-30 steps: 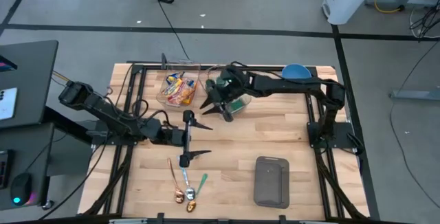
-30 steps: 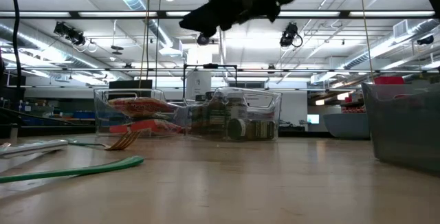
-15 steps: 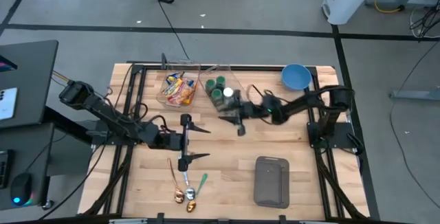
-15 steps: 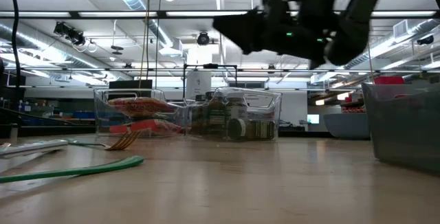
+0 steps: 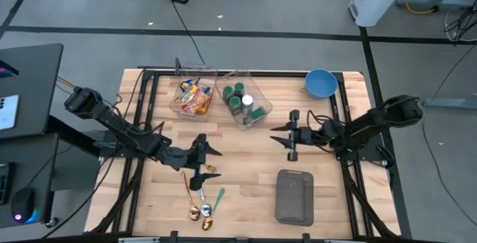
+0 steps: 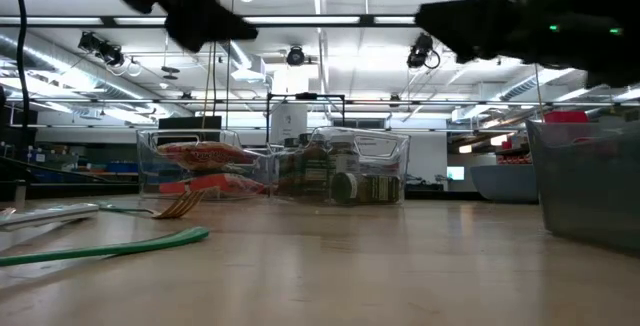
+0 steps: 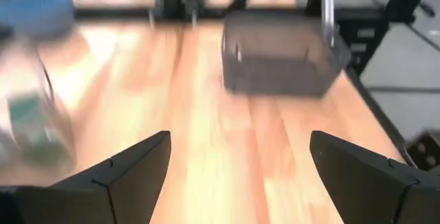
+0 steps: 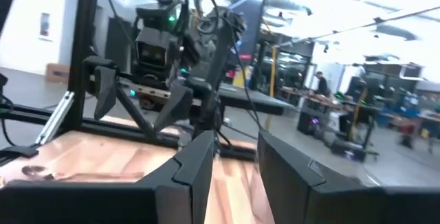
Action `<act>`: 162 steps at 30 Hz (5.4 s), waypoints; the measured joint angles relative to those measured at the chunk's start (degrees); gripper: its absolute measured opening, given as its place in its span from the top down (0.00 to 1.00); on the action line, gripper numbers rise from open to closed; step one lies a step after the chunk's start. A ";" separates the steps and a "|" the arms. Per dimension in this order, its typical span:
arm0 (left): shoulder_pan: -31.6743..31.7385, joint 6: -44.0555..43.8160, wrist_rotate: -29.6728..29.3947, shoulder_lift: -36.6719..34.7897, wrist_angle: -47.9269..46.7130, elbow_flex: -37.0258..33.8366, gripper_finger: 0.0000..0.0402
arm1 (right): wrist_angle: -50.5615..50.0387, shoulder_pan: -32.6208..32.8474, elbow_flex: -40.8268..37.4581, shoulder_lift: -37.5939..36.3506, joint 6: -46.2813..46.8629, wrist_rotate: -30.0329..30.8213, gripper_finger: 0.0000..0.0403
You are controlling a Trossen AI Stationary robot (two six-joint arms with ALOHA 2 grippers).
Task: Pick & Place Food Item
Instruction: Put the green fork into the gray bin
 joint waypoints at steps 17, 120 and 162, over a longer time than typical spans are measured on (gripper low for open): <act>-0.59 -15.87 6.13 13.21 -10.19 3.96 0.12 | -0.38 12.53 -9.45 -10.61 -7.84 23.49 0.69; 0.70 -10.62 -0.40 37.46 -59.58 36.26 0.49 | -6.97 20.34 -9.38 -12.02 -8.96 34.81 0.69; -0.66 0.71 -9.32 37.51 -65.32 36.72 0.81 | -7.72 20.34 -9.38 -12.04 -9.06 34.81 0.69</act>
